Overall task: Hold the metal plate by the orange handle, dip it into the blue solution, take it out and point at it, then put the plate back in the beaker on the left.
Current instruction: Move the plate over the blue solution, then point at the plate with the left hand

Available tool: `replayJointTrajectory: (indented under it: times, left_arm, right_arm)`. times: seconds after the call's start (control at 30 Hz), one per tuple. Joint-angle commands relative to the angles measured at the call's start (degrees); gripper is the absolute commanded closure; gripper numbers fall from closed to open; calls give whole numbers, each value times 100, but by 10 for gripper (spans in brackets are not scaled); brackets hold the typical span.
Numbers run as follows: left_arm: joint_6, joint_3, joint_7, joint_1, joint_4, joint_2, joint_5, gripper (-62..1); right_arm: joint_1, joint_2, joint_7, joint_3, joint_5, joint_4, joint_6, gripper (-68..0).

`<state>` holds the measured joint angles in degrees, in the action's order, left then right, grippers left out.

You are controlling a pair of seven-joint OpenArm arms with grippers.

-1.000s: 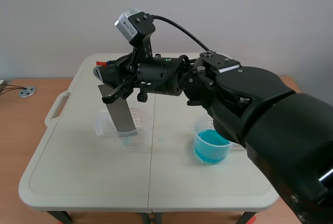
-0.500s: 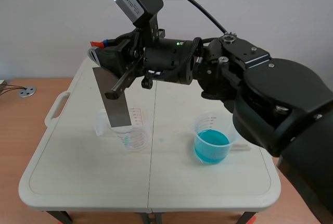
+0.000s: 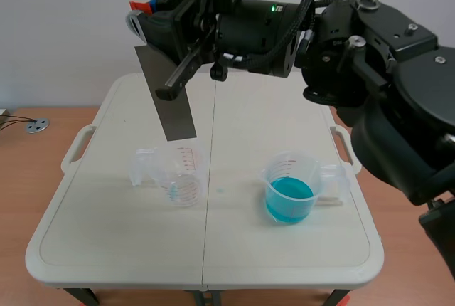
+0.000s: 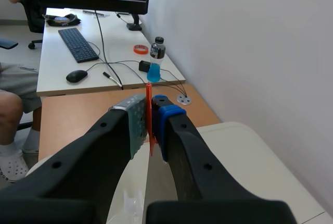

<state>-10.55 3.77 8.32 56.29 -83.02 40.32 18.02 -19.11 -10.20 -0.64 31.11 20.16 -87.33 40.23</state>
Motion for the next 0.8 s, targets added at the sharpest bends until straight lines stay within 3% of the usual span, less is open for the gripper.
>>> replayJointTrajectory:
  times: [0.0,0.23,0.77]
  left_arm:
    - [-7,35,-76,-50,-107,15,24,-19]
    - [96,245,-74,-505,-289,184,201,-19]
    - [92,763,-74,-1766,-772,181,190,-19]
  right_arm:
    - [-33,-66,2,-114,114,-205,-11,-13]
    - [142,-317,96,-358,249,-748,-9,-13]
    - [975,-1375,157,-1200,927,-1875,-4,-13]
